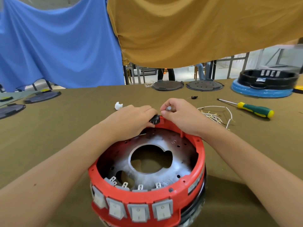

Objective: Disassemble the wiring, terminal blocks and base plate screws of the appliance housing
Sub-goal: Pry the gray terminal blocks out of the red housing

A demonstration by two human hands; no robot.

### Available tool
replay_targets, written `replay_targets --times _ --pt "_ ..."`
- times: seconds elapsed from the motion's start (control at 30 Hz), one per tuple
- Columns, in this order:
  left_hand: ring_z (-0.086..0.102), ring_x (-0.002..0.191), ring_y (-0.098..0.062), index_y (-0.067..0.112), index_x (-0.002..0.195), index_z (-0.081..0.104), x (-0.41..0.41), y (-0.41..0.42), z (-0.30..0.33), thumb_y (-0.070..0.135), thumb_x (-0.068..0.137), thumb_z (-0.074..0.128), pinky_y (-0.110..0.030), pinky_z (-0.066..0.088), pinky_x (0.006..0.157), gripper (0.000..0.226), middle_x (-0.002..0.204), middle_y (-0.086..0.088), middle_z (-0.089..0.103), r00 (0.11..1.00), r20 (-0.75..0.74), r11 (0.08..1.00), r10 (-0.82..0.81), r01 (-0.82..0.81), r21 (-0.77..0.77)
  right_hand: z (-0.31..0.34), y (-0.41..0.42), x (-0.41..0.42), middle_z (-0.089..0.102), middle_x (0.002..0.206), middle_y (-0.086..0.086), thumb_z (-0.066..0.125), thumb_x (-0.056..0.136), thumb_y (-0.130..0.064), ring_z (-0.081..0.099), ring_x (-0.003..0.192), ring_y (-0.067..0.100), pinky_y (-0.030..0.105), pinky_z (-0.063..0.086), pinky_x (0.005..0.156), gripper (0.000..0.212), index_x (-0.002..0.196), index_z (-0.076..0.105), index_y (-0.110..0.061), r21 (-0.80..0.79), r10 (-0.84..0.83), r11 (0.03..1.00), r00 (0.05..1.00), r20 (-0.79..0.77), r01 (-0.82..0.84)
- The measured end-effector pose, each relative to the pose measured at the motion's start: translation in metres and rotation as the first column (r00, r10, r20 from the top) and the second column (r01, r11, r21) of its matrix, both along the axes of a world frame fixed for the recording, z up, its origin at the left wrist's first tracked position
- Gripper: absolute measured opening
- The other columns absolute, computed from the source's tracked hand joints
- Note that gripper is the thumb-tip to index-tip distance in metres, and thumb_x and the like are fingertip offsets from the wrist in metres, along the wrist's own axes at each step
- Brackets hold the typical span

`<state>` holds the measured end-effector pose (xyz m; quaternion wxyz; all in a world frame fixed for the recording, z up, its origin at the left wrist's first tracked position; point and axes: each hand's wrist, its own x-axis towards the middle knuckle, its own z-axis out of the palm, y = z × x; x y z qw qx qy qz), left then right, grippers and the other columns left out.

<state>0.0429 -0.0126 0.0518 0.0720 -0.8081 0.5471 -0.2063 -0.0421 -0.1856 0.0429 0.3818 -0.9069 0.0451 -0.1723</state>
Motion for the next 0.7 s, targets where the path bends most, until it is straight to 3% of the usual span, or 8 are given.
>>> replay_targets --times 0.07,0.17,0.27,0.37,0.5,0.63,0.7 --pt "0.060 0.102 -0.023 0.019 0.128 0.051 0.000 -0.001 0.002 0.039 0.100 0.047 -0.037 0.044 0.082 0.035 0.119 0.002 0.059 0.997 -0.075 0.999 -0.022 0.019 -0.049 0.002 0.001 -0.002 0.065 0.096 -0.001 0.057 0.099 -0.025 0.060 0.090 0.018 0.028 0.044 0.072 0.010 0.100 0.066 -0.020 -0.018 -0.007 1.000 1.000 -0.002 0.007" --pt "0.061 0.099 -0.014 0.021 0.111 0.064 0.004 0.002 0.005 0.043 0.085 0.071 -0.035 0.047 0.086 0.035 0.105 0.007 0.067 0.951 -0.306 0.968 -0.039 -0.040 -0.248 0.001 -0.002 -0.004 0.072 0.095 0.006 0.054 0.101 -0.024 0.064 0.087 0.023 0.034 0.049 0.081 0.019 0.102 0.071 -0.014 0.057 0.010 0.998 0.999 0.035 -0.012" --pt "0.058 0.087 0.002 0.026 0.092 0.067 0.011 0.007 0.004 0.044 0.069 0.085 -0.021 0.044 0.077 0.034 0.092 0.015 0.066 0.892 -0.446 0.919 -0.076 -0.111 -0.378 0.004 -0.009 0.000 0.073 0.088 0.002 0.052 0.103 -0.030 0.067 0.072 0.014 0.024 0.056 0.067 0.028 0.100 0.073 -0.012 0.364 0.012 0.930 0.996 0.093 -0.045" --pt "0.055 0.081 0.008 0.028 0.084 0.065 0.013 0.008 0.004 0.043 0.066 0.088 -0.010 0.036 0.069 0.033 0.086 0.016 0.064 0.869 -0.482 0.900 -0.112 -0.116 -0.420 0.011 -0.021 0.013 0.067 0.084 0.009 0.051 0.104 -0.033 0.067 0.065 0.014 0.027 0.060 0.064 0.035 0.094 0.069 -0.004 0.660 0.042 0.746 0.996 0.083 -0.086" --pt "0.054 0.079 0.005 0.024 0.084 0.064 0.012 0.005 0.004 0.040 0.067 0.087 -0.009 0.037 0.070 0.033 0.085 0.013 0.061 0.897 -0.414 0.913 -0.155 -0.030 -0.407 0.004 -0.022 0.027 0.068 0.076 0.010 0.053 0.104 -0.028 0.067 0.060 0.014 0.024 0.056 0.056 0.028 0.092 0.061 -0.005 0.636 0.110 0.768 0.994 -0.011 -0.077" --pt "0.054 0.078 0.005 0.023 0.085 0.064 0.008 0.005 0.004 0.040 0.068 0.087 -0.008 0.037 0.069 0.033 0.084 0.014 0.059 0.900 -0.398 0.914 -0.177 0.001 -0.405 -0.007 -0.018 0.028 0.071 0.067 0.001 0.053 0.104 -0.030 0.064 0.056 0.009 0.022 0.052 0.056 0.028 0.087 0.061 -0.009 0.560 0.162 0.820 0.987 -0.021 -0.123" --pt "0.054 0.078 0.005 0.023 0.085 0.064 0.008 0.004 0.005 0.039 0.068 0.087 -0.008 0.037 0.069 0.033 0.084 0.014 0.058 0.901 -0.395 0.916 -0.178 0.005 -0.401 -0.009 -0.017 0.028 0.070 0.066 0.000 0.053 0.104 -0.029 0.062 0.054 0.008 0.023 0.049 0.055 0.027 0.086 0.061 -0.009 0.588 0.154 0.800 0.988 -0.011 -0.118"
